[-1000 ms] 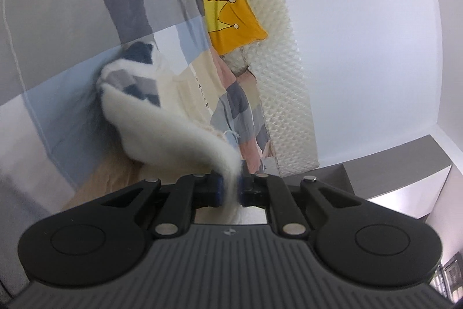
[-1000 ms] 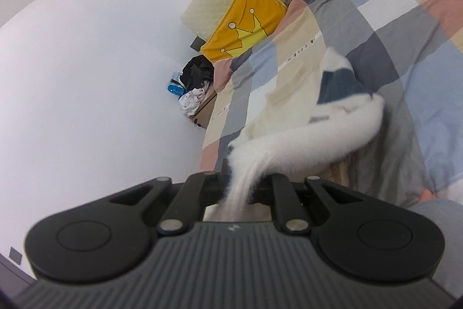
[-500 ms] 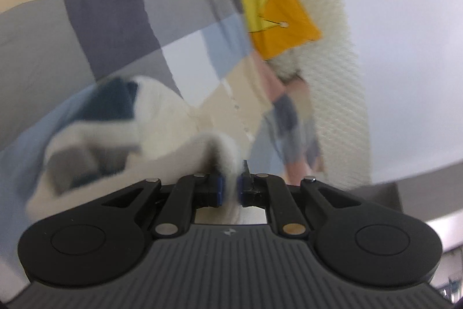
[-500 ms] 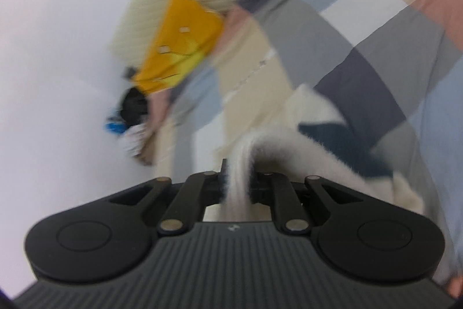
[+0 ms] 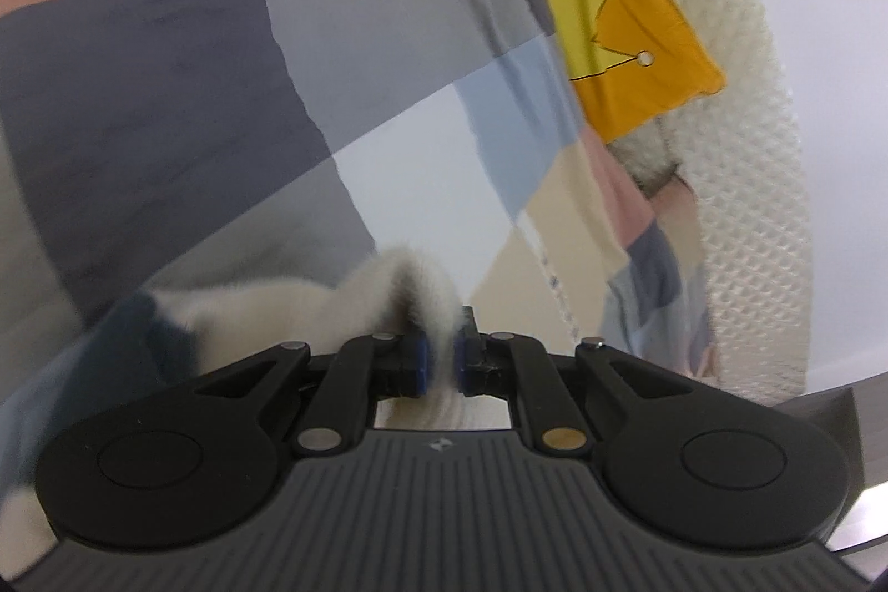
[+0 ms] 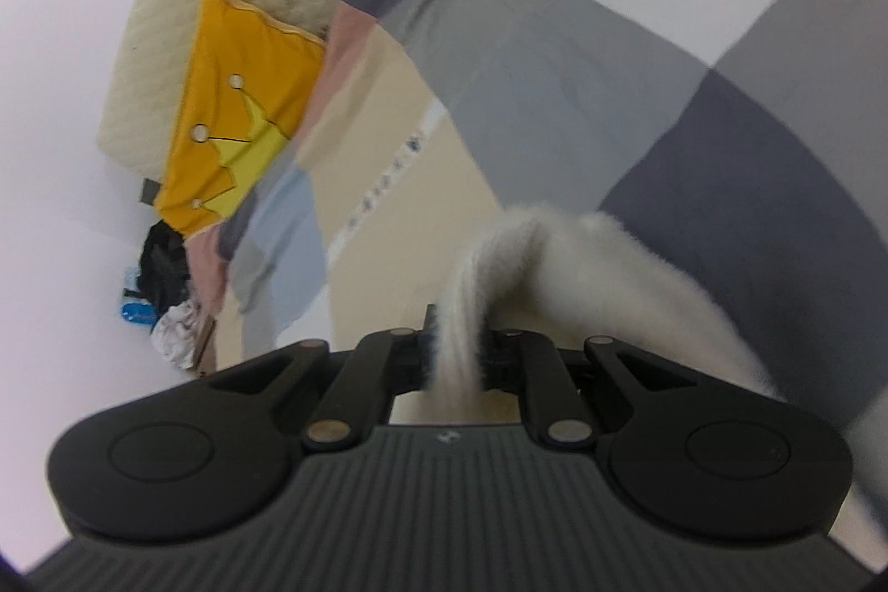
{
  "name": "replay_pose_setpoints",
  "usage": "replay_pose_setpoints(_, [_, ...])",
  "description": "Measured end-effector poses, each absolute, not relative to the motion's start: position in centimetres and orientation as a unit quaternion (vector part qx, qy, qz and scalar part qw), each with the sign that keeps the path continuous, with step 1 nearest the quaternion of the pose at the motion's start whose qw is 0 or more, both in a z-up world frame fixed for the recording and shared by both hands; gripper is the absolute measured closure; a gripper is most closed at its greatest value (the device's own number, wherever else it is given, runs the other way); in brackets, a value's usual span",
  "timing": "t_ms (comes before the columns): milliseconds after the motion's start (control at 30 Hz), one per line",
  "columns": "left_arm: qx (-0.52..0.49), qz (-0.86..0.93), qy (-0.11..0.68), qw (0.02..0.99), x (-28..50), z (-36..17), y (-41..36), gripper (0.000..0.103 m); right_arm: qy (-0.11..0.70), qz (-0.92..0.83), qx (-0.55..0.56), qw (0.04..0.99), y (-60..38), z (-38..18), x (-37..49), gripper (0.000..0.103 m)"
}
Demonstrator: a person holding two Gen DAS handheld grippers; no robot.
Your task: Fold large clothes
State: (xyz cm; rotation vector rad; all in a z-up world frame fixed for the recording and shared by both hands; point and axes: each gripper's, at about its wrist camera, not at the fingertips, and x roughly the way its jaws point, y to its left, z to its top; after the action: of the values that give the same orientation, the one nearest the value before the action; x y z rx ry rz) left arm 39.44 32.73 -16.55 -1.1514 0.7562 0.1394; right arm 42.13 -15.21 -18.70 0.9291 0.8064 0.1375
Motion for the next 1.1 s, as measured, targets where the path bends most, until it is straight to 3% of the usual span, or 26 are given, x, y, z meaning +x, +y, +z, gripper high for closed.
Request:
replay_pose_setpoints(267, [-0.485, 0.058, 0.343, 0.802, 42.1, -20.0, 32.3, 0.092, 0.374, 0.084, 0.429, 0.818, -15.5, -21.4, 43.9, 0.092])
replay_pose_setpoints(467, [-0.454, 0.033, 0.351, 0.818, 42.0, -19.4, 31.6, 0.09, 0.374, 0.098, 0.468, 0.795, -16.2, -22.1, 43.7, 0.09])
replay_pose_setpoints(533, [-0.45, 0.028, 0.363, 0.815, 42.0, -18.6, 31.3, 0.082, 0.371, 0.102, 0.493, 0.78, -16.7, -22.6, 43.5, 0.089])
replay_pose_setpoints(567, [-0.443, 0.025, 0.37, 0.816, 42.0, -18.1, 31.1, 0.065, 0.372, 0.106, 0.495, 0.778, -16.7, -22.5, 43.4, 0.087])
replay_pose_setpoints(600, [-0.435, 0.019, 0.374, 0.819, 42.0, -17.5, 30.8, 0.045, 0.372, 0.112, 0.494, 0.778, -16.6, -22.3, 43.4, 0.081])
replay_pose_setpoints(633, [-0.428, 0.009, 0.374, 0.823, 41.9, -17.0, 30.5, 0.039, 0.368, 0.126, 0.496, 0.776, -16.5, -22.0, 43.2, 0.075])
replay_pose_setpoints(700, [-0.408, -0.025, 0.377, 0.831, 41.6, -15.8, 29.4, 0.031, 0.356, 0.157, 0.504, 0.771, -16.3, -21.3, 42.7, 0.033])
replay_pose_setpoints(767, [-0.382, -0.059, 0.378, 0.841, 41.0, -14.4, 28.1, 0.03, 0.346, 0.185, 0.49, 0.779, -15.8, -19.9, 41.9, 0.02])
replay_pose_setpoints(933, [-0.28, -0.108, 0.36, 0.883, 38.5, -12.0, 24.1, 0.028, 0.349, 0.227, 0.413, 0.81, -13.8, -17.2, 40.2, 0.02])
replay_pose_setpoints(1100, [-0.2, -0.067, 0.381, 0.9, 38.5, -13.8, 21.3, 0.028, 0.354, 0.194, 0.267, 0.875, -11.3, -16.2, 40.0, 0.022])
